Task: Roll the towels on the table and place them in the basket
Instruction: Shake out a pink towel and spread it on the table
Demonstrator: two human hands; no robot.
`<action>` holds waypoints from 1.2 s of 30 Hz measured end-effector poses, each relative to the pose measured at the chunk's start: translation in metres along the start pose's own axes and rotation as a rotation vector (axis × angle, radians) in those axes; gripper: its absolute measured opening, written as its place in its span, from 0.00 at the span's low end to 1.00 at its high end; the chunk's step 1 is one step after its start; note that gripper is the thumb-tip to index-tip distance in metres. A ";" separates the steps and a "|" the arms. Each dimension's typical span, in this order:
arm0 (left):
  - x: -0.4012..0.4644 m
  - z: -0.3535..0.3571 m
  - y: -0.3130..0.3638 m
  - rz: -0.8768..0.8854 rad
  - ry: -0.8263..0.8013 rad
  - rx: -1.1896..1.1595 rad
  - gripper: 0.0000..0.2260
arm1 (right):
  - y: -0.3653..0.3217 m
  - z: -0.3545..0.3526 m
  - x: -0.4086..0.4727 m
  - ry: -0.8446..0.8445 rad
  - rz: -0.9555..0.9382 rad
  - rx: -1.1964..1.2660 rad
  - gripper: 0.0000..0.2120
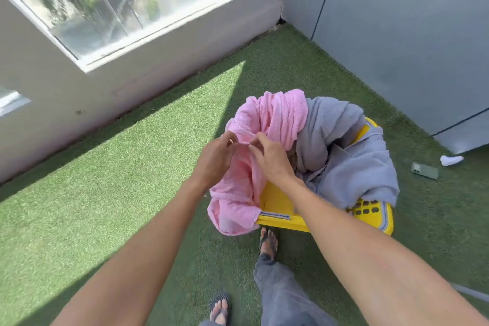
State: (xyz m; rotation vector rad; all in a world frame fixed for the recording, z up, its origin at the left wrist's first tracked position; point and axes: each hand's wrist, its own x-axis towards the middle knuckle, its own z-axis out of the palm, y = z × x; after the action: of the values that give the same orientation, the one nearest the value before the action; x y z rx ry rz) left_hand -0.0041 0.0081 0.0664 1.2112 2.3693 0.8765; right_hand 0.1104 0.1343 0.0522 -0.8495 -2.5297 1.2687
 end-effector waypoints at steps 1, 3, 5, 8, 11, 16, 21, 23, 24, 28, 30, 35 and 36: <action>0.003 -0.008 0.010 0.038 0.005 -0.006 0.05 | -0.008 -0.011 -0.005 0.052 -0.010 0.016 0.03; 0.003 -0.026 0.033 0.113 0.025 -0.025 0.04 | -0.027 -0.033 -0.019 0.154 -0.038 0.029 0.03; -0.002 -0.046 0.059 0.191 0.050 -0.055 0.04 | -0.049 -0.057 -0.038 0.244 -0.063 0.007 0.04; -0.017 -0.078 0.106 0.323 0.100 -0.100 0.03 | -0.085 -0.094 -0.073 0.391 -0.114 0.005 0.03; -0.032 -0.110 0.164 0.421 0.103 -0.141 0.03 | -0.121 -0.140 -0.111 0.514 -0.141 -0.042 0.02; -0.054 -0.142 0.264 0.642 0.066 -0.174 0.02 | -0.166 -0.224 -0.181 0.662 -0.150 -0.152 0.03; -0.087 -0.145 0.381 0.828 0.008 -0.272 0.03 | -0.195 -0.310 -0.274 0.873 -0.131 -0.171 0.05; -0.101 -0.142 0.422 0.896 -0.009 -0.343 0.02 | -0.205 -0.339 -0.308 0.958 -0.126 -0.171 0.06; -0.108 -0.142 0.442 0.931 -0.015 -0.386 0.03 | -0.211 -0.353 -0.323 0.993 -0.127 -0.188 0.06; -0.136 -0.139 0.512 1.038 -0.014 -0.458 0.03 | -0.222 -0.398 -0.374 1.112 -0.124 -0.230 0.03; -0.143 -0.131 0.539 1.059 -0.039 -0.482 0.03 | -0.219 -0.416 -0.394 1.152 -0.119 -0.216 0.02; -0.152 -0.093 0.592 1.084 -0.088 -0.514 0.03 | -0.192 -0.448 -0.437 1.143 -0.032 -0.159 0.06; -0.153 -0.084 0.602 1.090 -0.094 -0.516 0.03 | -0.186 -0.454 -0.442 1.151 -0.022 -0.153 0.07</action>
State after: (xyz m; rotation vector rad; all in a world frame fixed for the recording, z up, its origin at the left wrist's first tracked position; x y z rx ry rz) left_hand 0.4035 0.1212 0.5284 2.1898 1.1246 1.5297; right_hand 0.5803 0.1026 0.5157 -1.1232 -1.6652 0.3331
